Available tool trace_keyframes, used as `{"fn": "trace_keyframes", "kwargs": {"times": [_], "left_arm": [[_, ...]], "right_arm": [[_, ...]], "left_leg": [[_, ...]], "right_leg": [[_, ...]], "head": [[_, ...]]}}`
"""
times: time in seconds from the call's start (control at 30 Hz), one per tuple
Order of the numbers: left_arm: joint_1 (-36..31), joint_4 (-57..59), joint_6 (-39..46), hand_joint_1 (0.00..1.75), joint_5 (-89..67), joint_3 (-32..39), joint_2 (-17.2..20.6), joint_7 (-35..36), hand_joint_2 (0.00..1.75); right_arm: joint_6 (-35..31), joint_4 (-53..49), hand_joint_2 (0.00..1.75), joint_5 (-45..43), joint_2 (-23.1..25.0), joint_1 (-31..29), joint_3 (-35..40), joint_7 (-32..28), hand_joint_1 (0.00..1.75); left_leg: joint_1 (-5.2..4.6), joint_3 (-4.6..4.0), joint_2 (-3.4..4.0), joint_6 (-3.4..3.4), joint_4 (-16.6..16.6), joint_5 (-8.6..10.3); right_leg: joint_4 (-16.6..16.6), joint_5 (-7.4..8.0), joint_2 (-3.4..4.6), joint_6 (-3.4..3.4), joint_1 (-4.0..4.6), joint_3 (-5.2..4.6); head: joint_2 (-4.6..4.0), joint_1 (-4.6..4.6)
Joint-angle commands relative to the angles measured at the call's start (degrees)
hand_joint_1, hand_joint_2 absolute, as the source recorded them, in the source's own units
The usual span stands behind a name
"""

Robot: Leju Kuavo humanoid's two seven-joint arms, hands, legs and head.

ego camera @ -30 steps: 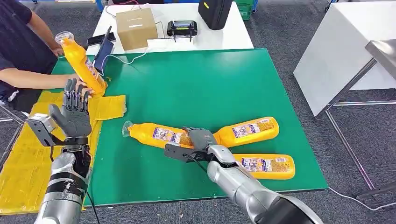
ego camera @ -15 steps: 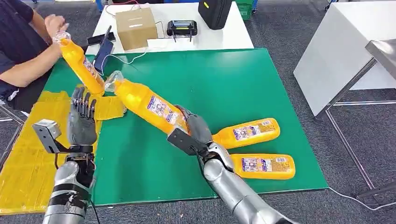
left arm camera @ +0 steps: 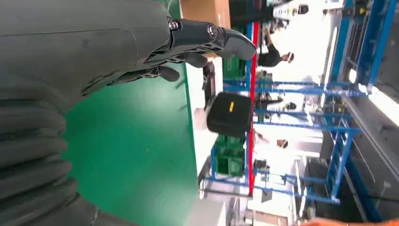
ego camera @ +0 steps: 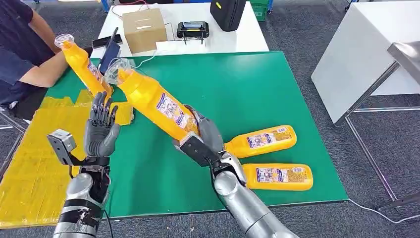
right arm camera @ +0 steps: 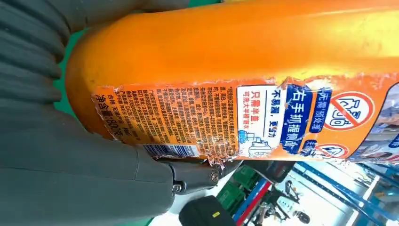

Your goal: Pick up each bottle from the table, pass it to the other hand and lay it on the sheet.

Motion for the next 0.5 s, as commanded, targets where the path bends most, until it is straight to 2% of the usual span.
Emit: {"fn": "trace_keyframes", "kwargs": {"times": [0.03, 0.23, 0.4, 0.5], "left_arm": [[0.69, -0.45, -7.61, 0.0, 5.42, -5.06, -0.48, 1.86, 1.75], [1.98, -3.03, -8.63, 0.0, 7.02, -8.26, -0.14, 2.33, 1.75], [2.33, -2.77, -8.76, 0.0, 7.69, -8.17, 0.19, 2.38, 1.75], [2.87, -2.65, -8.25, 0.0, 7.84, -7.07, 0.41, 2.13, 1.75]], "right_arm": [[1.3, 4.28, 1.75, -0.66, 0.25, -3.68, 1.28, 0.7, 1.75], [3.58, 8.07, 1.75, 2.18, 2.21, -3.67, 7.09, 1.94, 1.75], [3.57, 10.7, 1.75, 7.2, 3.99, -2.59, 13.56, 2.86, 1.75], [4.4, 8.84, 1.75, 9.45, 4.3, -0.6, 18.38, 2.72, 1.75]], "left_leg": [[0.05, 0.18, -0.18, -0.03, 0.01, -0.09], [0.09, 0.19, -0.16, -0.05, 0.0, -0.11], [0.06, 0.19, -0.06, -0.04, -0.05, -0.09], [0.06, 0.18, -0.07, -0.03, -0.07, -0.08]], "right_leg": [[-0.02, -0.08, 0.25, -0.05, -0.01, 0.21], [-0.04, -0.09, 0.31, -0.08, 0.02, 0.24], [-0.05, -0.06, 0.3, -0.07, 0.02, 0.19], [-0.06, -0.06, 0.27, -0.06, 0.04, 0.17]], "head": [[0.0, 0.0], [0.0, 0.02], [0.0, 0.0], [0.0, 0.0]]}}
